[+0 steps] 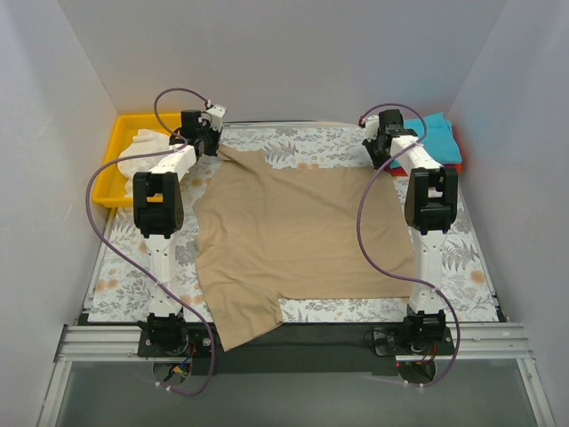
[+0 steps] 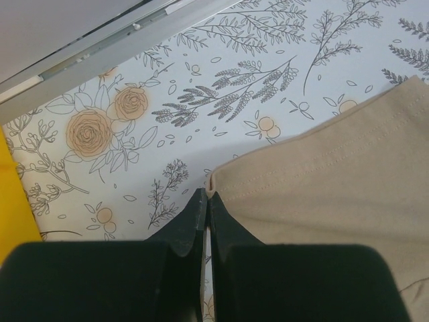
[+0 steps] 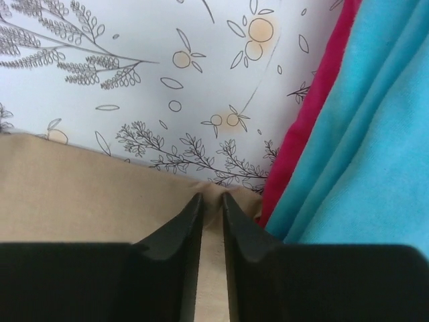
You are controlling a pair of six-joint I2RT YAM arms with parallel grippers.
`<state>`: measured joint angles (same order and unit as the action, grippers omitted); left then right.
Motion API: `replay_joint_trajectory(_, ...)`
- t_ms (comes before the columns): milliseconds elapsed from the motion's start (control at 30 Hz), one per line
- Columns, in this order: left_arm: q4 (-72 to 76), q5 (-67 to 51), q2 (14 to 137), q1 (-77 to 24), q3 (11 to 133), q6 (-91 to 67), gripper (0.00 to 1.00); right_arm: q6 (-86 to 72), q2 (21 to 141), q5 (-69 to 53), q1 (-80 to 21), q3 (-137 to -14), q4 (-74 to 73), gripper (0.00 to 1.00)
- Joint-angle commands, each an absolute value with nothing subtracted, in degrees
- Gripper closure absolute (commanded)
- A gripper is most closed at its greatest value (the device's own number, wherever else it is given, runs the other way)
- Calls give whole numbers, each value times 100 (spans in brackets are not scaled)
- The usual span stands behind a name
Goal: Fold and stack the t-shirts
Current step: Fold the tshirt
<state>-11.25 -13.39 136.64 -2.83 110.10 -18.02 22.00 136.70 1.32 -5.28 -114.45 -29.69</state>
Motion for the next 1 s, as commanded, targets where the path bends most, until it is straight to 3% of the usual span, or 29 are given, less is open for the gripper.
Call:
replay_joint_trajectory(0,-1327,-1652,13465,-246,11214,-1881,100,2214,13729,-52,-545,-11514,-3120,89)
replay_joint_trajectory(67,-1449,-1775,13465,-246,11311,-1968,100,2241,13650,-228,-562,-11531,-3138,99)
replay_joint_trajectory(533,-1678,-2319,12535,-211,11093,-2312,100,2355,12596,-431,-527,-11242,-3199,99)
replay_joint_trajectory(967,-2574,-3673,9380,-141,7412,-978,100,3260,11294,-940,-194,-9249,-3199,99)
